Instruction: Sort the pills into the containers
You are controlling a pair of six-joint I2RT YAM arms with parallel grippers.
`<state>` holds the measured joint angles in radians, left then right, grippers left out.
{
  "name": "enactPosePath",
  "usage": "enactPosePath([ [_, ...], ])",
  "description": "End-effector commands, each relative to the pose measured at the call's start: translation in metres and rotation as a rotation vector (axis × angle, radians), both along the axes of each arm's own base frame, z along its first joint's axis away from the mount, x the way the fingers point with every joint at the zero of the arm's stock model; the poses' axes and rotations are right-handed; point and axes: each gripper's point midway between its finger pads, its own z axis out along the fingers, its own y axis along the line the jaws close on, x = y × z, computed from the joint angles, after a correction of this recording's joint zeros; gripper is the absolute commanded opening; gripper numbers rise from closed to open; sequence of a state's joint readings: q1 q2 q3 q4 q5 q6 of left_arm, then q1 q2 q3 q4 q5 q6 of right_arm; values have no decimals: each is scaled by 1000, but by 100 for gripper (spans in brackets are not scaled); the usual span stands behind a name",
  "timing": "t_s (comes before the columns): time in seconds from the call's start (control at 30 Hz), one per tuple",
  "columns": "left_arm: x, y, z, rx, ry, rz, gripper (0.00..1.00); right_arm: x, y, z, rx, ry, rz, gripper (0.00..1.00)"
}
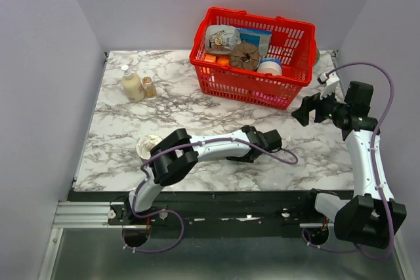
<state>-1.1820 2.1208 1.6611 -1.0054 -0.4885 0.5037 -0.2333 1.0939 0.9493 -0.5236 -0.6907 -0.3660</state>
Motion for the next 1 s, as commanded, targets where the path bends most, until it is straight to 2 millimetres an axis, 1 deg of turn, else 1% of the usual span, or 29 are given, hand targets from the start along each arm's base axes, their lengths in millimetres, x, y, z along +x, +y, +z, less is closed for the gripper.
enactPosePath([
  [0.0,-2,3,5,-57,-3,26,0,-1,1,9,19,-3,1,100],
  [0.1,-3,3,6,-95,-6,36,0,0,0,9,20,0,-1,100],
  [0.27,-4,8,4,-131,-12,53,0,0,0,7,22,5,0,100],
  [0.47,-2,3,11,-213,-28,66,0,0,0,7,23,8,0,100],
  [0.7,-2,2,14,-317,-22,90,0,0,1,5,23,10,4,100],
  [0.83,-7,6,11,-353,-7,98,0,0,0,4,22,13,6,100],
  [0.97,-14,6,13,-444,-1,99,0,0,0,3,21,15,7,100],
])
